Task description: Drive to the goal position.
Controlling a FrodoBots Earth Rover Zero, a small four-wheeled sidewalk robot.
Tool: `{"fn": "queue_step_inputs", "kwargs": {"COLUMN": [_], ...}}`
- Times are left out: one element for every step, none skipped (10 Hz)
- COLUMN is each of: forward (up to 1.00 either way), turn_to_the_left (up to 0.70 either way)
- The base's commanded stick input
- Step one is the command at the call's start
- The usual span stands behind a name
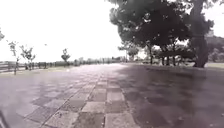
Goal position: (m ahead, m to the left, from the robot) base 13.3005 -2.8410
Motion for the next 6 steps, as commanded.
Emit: {"fn": "queue_step_inputs", "kwargs": {"forward": [1.0,1.0,1.0,1.0,1.0,1.0], "turn_to_the_left": [0.0,0.0,0.0,0.0,0.0,0.0]}}
